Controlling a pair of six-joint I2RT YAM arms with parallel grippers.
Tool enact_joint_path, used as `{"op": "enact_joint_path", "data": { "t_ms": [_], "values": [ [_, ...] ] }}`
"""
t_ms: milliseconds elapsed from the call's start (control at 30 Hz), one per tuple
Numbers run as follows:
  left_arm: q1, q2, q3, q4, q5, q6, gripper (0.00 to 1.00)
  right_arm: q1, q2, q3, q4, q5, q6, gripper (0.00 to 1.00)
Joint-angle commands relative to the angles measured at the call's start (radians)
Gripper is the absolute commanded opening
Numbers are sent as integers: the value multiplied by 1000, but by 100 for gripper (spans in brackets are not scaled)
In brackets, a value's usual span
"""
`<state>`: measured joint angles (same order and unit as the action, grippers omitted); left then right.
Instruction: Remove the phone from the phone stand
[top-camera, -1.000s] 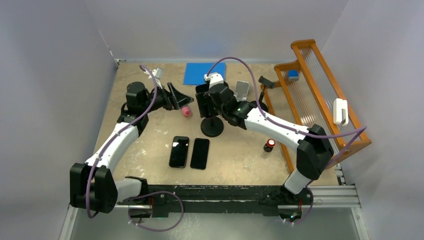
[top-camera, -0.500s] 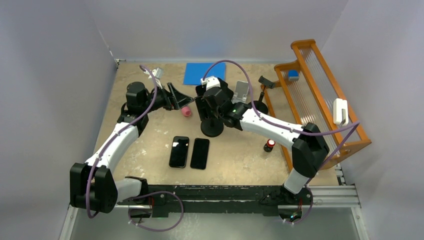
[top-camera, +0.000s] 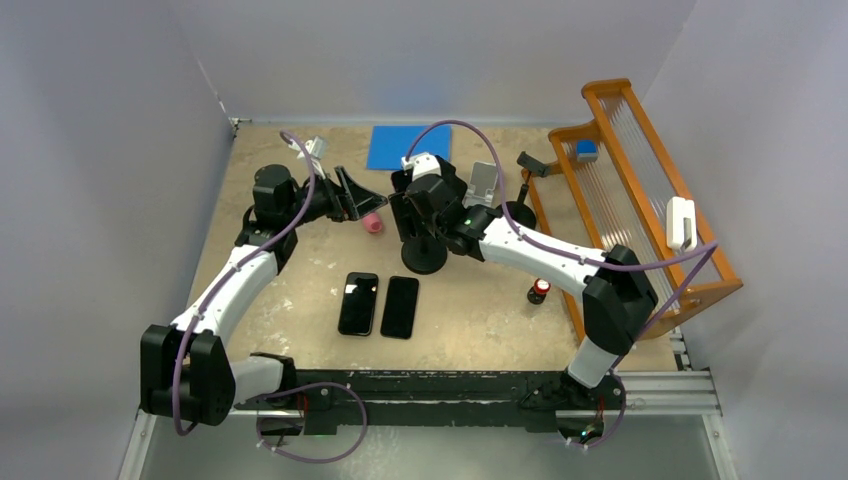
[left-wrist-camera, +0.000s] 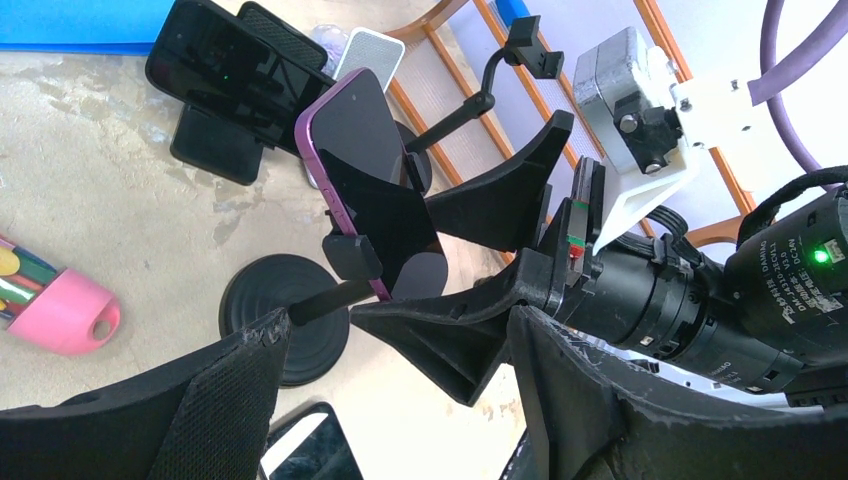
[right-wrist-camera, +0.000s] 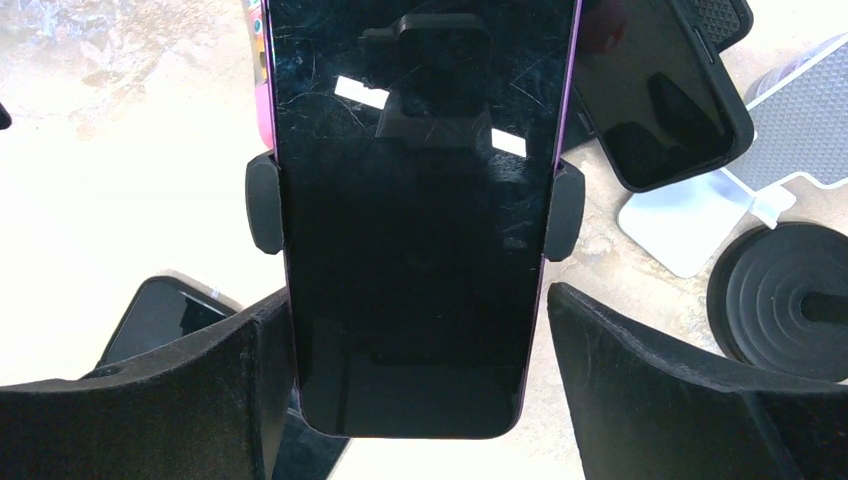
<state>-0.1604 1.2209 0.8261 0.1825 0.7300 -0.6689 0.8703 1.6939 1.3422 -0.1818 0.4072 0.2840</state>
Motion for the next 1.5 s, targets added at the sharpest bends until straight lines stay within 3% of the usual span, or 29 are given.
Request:
{"op": "enact_joint_path", "data": {
  "t_ms": [0, 167, 367, 500, 733, 933, 1200, 1467],
  "values": [
    [-5, 0, 1, 58, 22, 8, 77, 4, -33, 37, 23, 36, 5, 90],
    [-5, 4, 1, 61, 25, 6, 77, 4, -38, 23, 34, 25, 1, 81],
    [-5, 35, -25, 123, 51, -32, 77, 4, -63, -3, 64, 16, -5, 53],
    [-5, 82, -64, 228, 82, -98, 77, 3, -80, -21, 80, 5, -6, 42],
    [-5, 176, -94, 425, 122, -240, 73, 4, -92, -40, 101, -10, -4, 38],
    [-22, 253, -59, 475, 120, -329, 69, 4, -89, -41, 113, -19, -5, 37],
    [-93, 334, 7, 474, 81, -341, 64, 4, -108, -50, 122, -29, -19, 37],
    [-99, 348, 18, 489, 94, -346, 49, 3, -120, -63, 131, -34, -22, 36]
  ]
}}
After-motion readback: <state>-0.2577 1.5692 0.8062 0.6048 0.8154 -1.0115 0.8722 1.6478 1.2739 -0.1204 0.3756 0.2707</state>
